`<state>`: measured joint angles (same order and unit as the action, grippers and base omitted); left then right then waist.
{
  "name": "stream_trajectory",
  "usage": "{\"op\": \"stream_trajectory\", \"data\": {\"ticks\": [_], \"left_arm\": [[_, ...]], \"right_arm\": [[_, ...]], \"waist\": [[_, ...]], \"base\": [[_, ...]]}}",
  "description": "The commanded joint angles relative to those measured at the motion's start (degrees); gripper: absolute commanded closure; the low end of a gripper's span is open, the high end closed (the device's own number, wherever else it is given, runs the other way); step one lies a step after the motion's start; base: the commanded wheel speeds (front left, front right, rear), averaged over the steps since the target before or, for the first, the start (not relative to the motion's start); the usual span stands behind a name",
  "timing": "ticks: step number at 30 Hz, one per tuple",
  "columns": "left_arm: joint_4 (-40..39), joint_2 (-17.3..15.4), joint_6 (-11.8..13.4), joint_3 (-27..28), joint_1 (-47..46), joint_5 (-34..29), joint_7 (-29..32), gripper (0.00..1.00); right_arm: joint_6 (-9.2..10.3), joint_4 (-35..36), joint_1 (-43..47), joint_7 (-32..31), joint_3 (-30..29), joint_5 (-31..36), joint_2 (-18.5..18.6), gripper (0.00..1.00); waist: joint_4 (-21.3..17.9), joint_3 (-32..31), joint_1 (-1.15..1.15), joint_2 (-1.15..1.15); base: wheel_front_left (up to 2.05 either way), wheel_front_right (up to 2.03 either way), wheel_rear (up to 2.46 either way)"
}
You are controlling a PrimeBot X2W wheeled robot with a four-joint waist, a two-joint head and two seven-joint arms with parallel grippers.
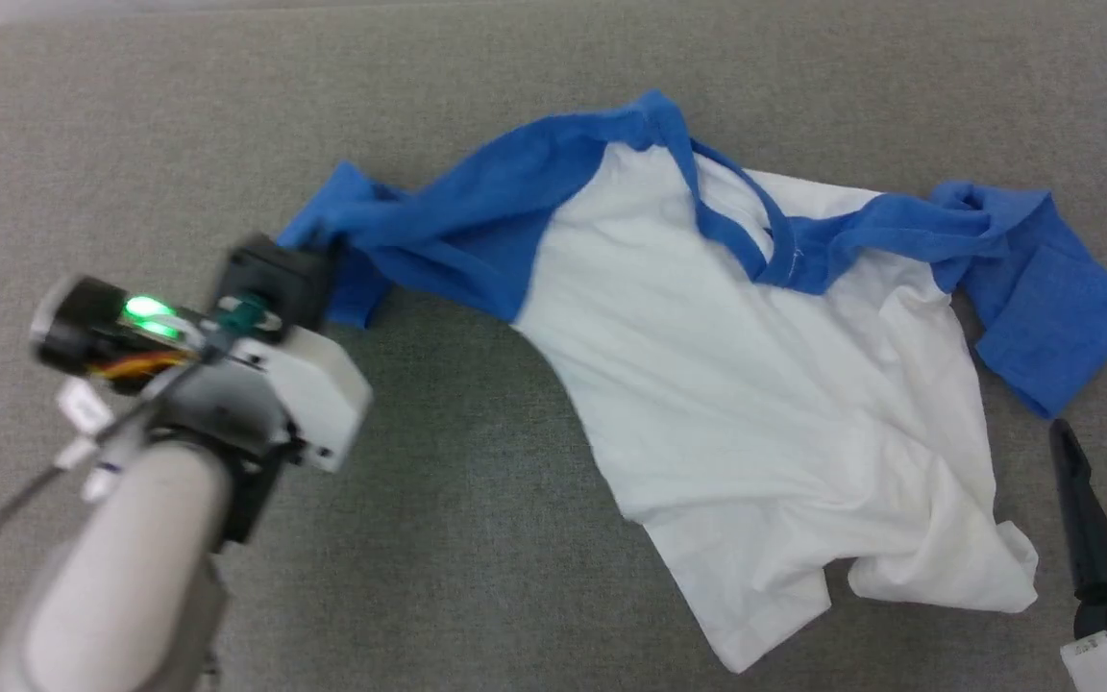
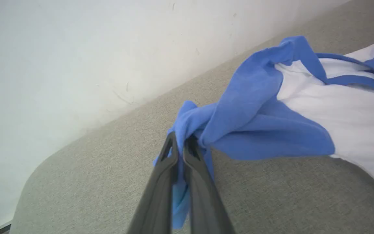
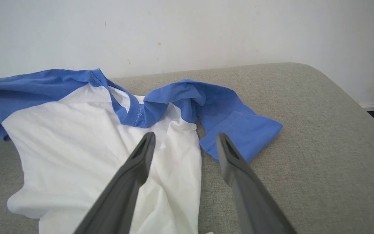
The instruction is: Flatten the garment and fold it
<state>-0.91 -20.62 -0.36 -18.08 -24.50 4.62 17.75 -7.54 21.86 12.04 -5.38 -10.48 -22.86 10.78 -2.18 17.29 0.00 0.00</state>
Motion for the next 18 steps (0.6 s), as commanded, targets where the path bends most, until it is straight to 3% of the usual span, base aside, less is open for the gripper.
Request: {"op": "stream_trajectory", "data": {"ticks": [1,5,8,9,10,11,14,18], "left_arm": [[-3.21,-2.57,0.55,2.25,1.18,0.83,2.41,1.00],[-5.46,-5.12,1.80,6.82,2.49,3.52,7.05,1.00],[-3.27,-4.59,3.88,8.28,3.51,4.28,8.70,1.00],[-2.18,-4.44,4.58,8.30,3.91,3.84,8.43,0.59],[-1.26,-3.80,5.34,8.33,4.26,3.76,7.67,0.08],[-0.58,-2.76,6.27,8.52,4.52,3.99,6.40,0.00],[0.03,0.09,8.10,8.94,5.00,5.00,1.77,0.00],[-4.50,1.10,10.04,8.65,4.48,2.85,-5.23,0.00]], "right_arm": [[0.05,0.27,-0.10,0.03,0.40,-0.43,-0.07,0.00],[0.05,0.03,-0.83,0.26,0.93,-1.18,0.53,0.00],[0.05,-0.51,-1.31,0.35,1.05,-1.61,1.05,0.00],[0.05,-0.81,-1.46,0.37,1.28,-1.81,1.32,0.00],[0.05,-1.11,-1.61,0.43,1.51,-2.03,1.53,0.00],[0.05,-1.36,-1.72,0.48,1.67,-2.17,1.66,0.00],[0.05,-2.00,-1.86,0.53,1.62,-2.30,1.86,0.00],[0.05,-2.29,-1.97,0.46,1.75,-2.10,2.06,0.00]], "waist": [[-0.06,0.34,0.00,0.00],[-0.80,1.61,0.00,0.00],[-1.16,2.62,0.00,0.00],[-1.27,2.89,0.00,0.00],[-1.34,3.03,0.00,0.00],[-1.37,3.08,0.00,0.00],[-0.97,2.79,0.00,0.00],[-0.19,1.48,0.00,0.00]], "base": [[0.00,0.00,0.00],[0.00,0.00,0.00],[0.00,0.00,0.00],[0.00,0.00,0.00],[0.00,0.00,0.00],[0.00,0.00,0.00],[0.00,0.00,0.00],[0.00,0.00,0.00]]}}
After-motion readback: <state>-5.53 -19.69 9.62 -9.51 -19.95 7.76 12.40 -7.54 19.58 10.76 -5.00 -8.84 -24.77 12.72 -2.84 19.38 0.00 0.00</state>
